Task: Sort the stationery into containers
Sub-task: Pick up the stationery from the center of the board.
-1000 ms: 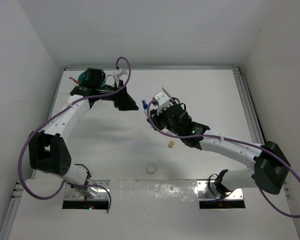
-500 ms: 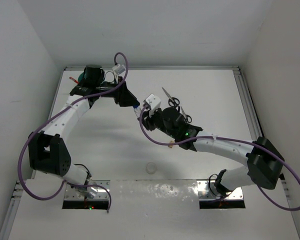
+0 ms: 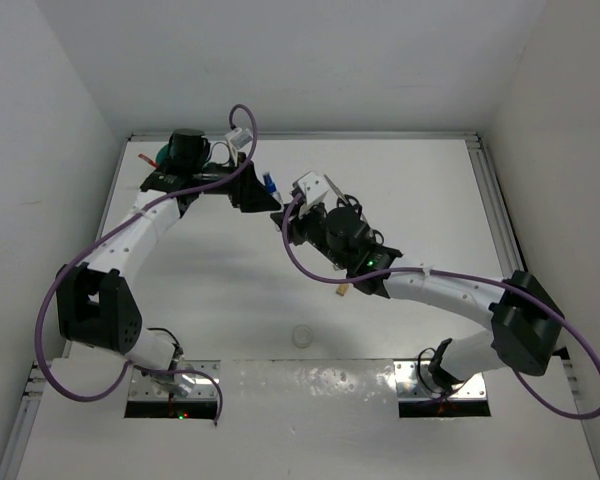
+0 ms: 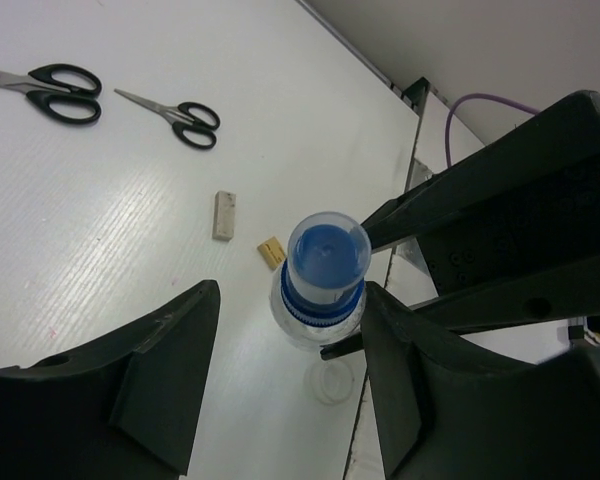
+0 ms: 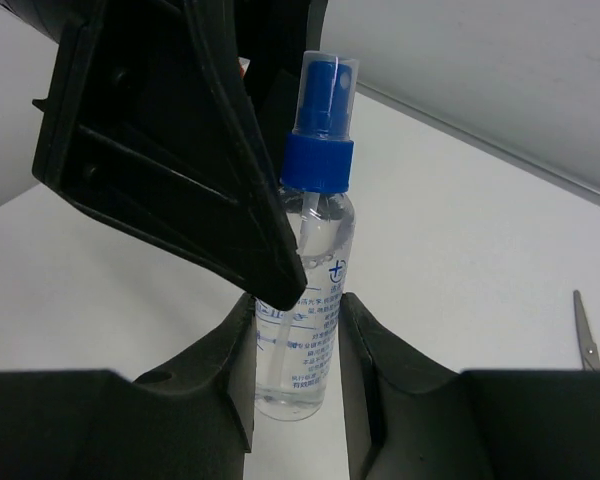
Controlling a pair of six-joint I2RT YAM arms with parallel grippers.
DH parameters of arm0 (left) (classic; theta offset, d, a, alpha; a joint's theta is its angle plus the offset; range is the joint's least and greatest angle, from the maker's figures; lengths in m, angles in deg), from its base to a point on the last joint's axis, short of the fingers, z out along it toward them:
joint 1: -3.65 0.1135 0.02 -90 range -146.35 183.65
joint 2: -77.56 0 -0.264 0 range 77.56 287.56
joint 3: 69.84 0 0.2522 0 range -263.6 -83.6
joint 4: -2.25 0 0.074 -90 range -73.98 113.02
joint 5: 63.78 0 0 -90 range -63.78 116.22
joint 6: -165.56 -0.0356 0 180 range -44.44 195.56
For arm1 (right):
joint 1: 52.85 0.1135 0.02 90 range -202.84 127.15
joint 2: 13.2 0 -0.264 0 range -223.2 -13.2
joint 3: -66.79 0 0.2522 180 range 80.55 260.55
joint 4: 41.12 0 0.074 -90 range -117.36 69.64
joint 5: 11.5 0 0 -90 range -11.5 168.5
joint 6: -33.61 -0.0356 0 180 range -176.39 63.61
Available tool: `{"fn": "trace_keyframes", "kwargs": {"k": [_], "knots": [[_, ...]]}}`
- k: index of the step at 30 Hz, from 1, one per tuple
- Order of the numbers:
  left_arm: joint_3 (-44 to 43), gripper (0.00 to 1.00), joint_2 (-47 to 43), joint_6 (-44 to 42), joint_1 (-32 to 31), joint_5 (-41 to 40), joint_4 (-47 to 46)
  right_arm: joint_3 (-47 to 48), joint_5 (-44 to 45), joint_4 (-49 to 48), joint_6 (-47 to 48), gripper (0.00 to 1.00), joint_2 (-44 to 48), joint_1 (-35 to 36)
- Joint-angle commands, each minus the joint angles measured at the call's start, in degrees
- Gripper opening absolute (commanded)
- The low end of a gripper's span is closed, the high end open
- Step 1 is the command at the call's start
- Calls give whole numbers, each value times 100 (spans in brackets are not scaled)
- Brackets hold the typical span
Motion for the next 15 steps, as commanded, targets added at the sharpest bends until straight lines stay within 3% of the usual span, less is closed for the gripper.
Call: {"fn": "trace_keyframes", "kwargs": {"k": [1,5,7,15], "knots": [[-215,55,-211,271,-53,-174,-290,281,-29,-491,-140,0,-48,10],[-259,51,-193,420,-45,-227,-405,272,-64,-465,-140,0,-40,18],[-294,44,-167,482,-45,-245,-431,254,-73,-456,-158,0,-31,10],[-295,2,-176,412,-18,-262,-379,254,-91,-491,-176,0,-75,10]]}}
